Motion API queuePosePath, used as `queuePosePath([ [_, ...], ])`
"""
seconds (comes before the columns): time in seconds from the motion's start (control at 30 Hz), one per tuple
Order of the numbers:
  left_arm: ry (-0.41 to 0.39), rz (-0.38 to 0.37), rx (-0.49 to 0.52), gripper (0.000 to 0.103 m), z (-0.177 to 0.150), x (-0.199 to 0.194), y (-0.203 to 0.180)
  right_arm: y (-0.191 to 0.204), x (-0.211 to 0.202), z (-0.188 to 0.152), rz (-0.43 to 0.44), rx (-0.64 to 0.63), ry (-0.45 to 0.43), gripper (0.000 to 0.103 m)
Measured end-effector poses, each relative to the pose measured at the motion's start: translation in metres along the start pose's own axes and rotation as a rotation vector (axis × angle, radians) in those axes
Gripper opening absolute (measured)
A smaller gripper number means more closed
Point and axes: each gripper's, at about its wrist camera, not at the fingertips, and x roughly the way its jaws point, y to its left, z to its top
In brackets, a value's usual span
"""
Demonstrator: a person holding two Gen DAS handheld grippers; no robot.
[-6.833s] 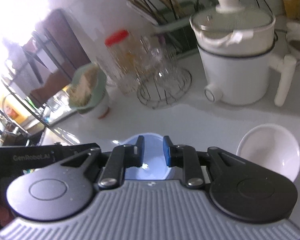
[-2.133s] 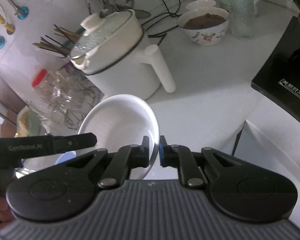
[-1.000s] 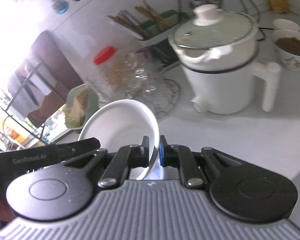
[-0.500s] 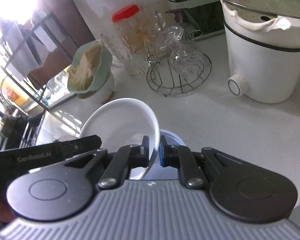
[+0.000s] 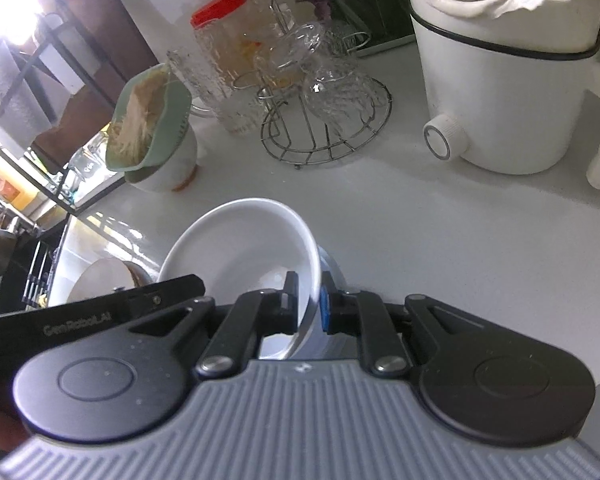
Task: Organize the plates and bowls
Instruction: 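Lift the white bowl with the left gripper and carry it toward the blue bowls, then lower the white bowl into the nested blue bowls with the left gripper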
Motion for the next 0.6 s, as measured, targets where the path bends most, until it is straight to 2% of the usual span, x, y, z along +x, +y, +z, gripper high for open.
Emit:
queuePosePath([
  [0.17,0.008,0.007,-0.010,0.015,0.002,-0.001,0.000,-0.005,-0.004,0.002,0.015,0.010,-0.001,0.014],
  [0.2,0.010,0.012,-0.017,0.019,0.002,-0.002,0.000,-0.006,-0.005,0.003,0.018,0.013,0.004,0.014],
  [0.23,0.013,0.015,-0.027,0.030,0.003,-0.002,0.002,-0.006,-0.006,0.003,0.019,0.016,0.004,0.015],
  [0.3,0.007,0.020,-0.046,0.046,0.003,-0.004,0.005,-0.007,-0.008,0.005,0.021,0.016,0.001,0.015],
  [0.33,0.005,0.020,-0.051,0.049,0.003,-0.004,0.005,-0.008,-0.010,0.006,0.020,0.016,0.000,0.015],
  [0.4,0.010,0.023,-0.061,0.050,0.004,-0.005,0.006,-0.010,-0.011,0.006,0.021,0.021,0.003,0.022],
  [0.47,0.014,0.023,-0.070,0.052,0.005,-0.006,0.007,-0.012,-0.013,0.007,0.020,0.037,0.004,0.041],
  [0.5,0.017,0.025,-0.072,0.054,0.005,-0.006,0.007,-0.014,-0.014,0.008,0.021,0.045,0.004,0.045],
  [0.6,0.030,0.026,-0.081,0.056,0.006,-0.008,0.008,-0.017,-0.012,0.008,0.021,0.065,0.017,0.048],
])
